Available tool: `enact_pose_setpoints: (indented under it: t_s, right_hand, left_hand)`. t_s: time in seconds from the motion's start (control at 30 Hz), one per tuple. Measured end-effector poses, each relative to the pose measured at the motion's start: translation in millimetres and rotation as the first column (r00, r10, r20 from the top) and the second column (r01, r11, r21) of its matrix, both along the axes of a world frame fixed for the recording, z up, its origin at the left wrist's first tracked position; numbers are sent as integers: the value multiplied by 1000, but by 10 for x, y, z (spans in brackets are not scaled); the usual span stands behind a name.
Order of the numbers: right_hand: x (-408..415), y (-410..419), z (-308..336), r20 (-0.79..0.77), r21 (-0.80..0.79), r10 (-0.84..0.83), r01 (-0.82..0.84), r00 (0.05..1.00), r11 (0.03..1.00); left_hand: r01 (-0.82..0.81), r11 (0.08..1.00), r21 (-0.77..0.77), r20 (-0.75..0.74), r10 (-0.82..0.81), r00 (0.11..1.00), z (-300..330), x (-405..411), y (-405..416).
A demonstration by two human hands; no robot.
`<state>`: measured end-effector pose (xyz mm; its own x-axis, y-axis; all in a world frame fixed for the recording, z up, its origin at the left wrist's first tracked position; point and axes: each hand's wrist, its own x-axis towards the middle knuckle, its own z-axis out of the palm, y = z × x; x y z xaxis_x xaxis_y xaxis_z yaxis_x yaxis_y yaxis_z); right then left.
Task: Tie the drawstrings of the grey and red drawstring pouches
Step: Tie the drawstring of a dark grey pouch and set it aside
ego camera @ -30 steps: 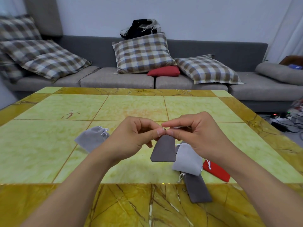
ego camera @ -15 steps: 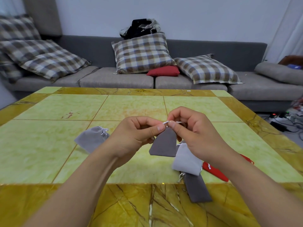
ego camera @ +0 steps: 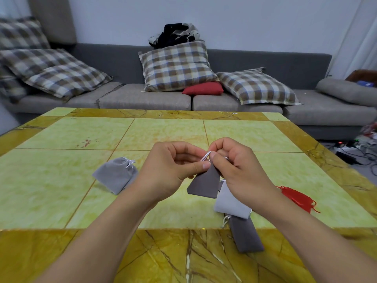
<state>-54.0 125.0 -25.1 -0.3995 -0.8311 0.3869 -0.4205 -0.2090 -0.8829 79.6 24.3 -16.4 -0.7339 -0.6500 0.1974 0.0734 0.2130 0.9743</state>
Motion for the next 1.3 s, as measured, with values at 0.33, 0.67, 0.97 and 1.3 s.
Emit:
enact_pose_setpoints:
  t_s: [0.33, 0.67, 0.97, 1.3]
  right_hand:
    - [-68, 47, 17, -459, -84, -66, 30, 886, 996]
    - [-133, 55, 1, -538, -86, -58, 14, 841, 996]
    - [-160, 43, 32, -419, -101, -132, 99, 899, 990]
    - [-159, 93, 67, -471, -44, -54, 38, 880, 998]
  left_hand:
    - [68, 930, 362, -44, -56, 997, -18, -31, 20]
    - [87, 955, 285, -36, -80, 996, -32, -49, 17]
    - [47, 966, 255, -54, -35, 998, -88, -109, 55]
    - [3, 986, 168, 16, -5, 1000, -133, -130, 68]
